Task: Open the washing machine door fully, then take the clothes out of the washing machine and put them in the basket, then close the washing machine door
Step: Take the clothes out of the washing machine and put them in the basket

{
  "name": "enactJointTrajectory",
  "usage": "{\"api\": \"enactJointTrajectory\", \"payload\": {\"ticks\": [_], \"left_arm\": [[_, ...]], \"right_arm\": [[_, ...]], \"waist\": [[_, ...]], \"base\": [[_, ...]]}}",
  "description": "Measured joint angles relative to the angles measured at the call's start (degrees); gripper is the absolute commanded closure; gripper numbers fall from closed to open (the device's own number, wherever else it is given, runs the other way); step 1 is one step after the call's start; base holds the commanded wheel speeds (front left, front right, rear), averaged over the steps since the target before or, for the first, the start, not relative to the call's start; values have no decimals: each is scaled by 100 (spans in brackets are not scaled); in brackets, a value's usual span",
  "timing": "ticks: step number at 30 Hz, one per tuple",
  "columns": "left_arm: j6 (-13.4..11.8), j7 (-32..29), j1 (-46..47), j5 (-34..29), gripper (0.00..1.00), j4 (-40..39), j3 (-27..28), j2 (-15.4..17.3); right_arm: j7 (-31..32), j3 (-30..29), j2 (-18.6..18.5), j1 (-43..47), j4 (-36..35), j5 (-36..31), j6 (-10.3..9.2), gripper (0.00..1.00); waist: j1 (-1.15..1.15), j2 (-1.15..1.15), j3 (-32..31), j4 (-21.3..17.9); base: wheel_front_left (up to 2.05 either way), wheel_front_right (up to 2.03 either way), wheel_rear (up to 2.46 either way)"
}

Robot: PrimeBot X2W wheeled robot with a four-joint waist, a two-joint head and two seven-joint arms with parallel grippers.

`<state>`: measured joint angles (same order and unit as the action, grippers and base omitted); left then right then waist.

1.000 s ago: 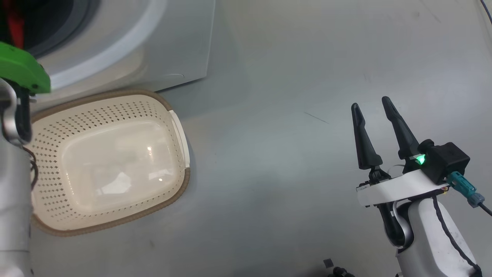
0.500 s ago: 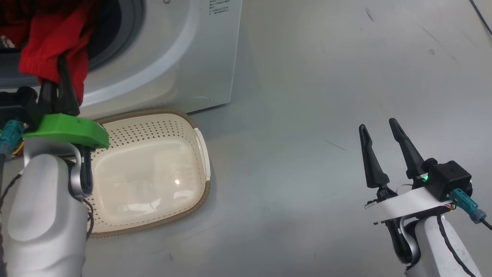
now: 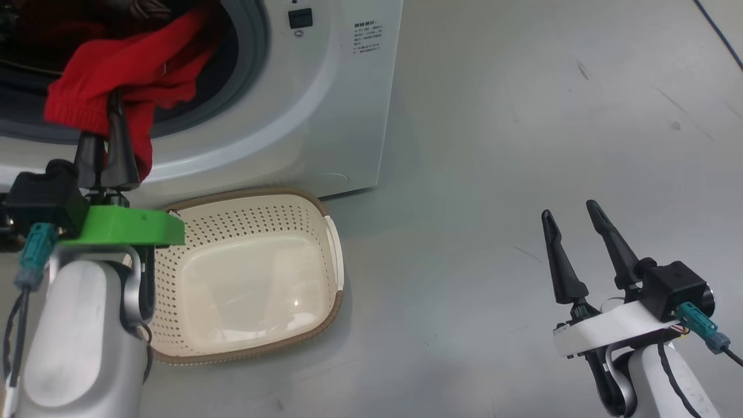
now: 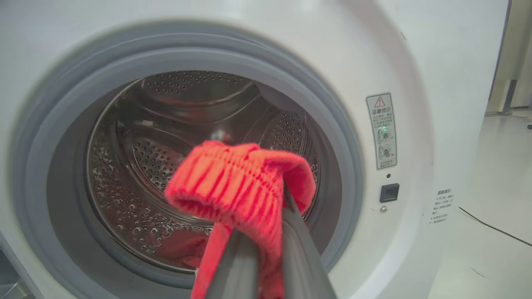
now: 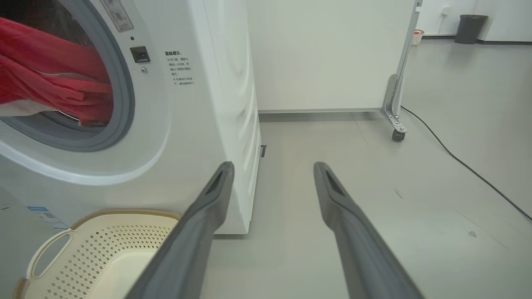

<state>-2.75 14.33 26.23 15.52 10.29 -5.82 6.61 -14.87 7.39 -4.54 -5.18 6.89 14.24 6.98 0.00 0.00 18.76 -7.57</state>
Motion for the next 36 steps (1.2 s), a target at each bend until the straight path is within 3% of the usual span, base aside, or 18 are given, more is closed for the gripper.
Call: {"api": "enactJointTrajectory", "payload": {"ticks": [7, 15, 26, 36], "left_arm": [[-5, 12, -506, 2, 100, -538, -175, -134], [-49, -27, -1056, 18, 100, -572, -332, -205], [-25, -448, -1530, 332, 100, 24, -560, -258], [1, -902, -1377, 456, 100, 1101, -513, -247]], "right_arm": [[0, -41, 0, 131, -66, -1, 0, 0], [0, 18, 2, 133, -115, -1, 0, 0], [0, 140, 30, 113, -201, 2, 0, 0], [0, 218, 87, -17, -254, 85, 0, 0]], "waist": [[0, 0, -138, 116], [0, 0, -71, 158], [0, 0, 175, 53], [0, 0, 539, -220]], "base": [[0, 0, 0], [0, 0, 0], [0, 0, 0], [0, 0, 0]]}}
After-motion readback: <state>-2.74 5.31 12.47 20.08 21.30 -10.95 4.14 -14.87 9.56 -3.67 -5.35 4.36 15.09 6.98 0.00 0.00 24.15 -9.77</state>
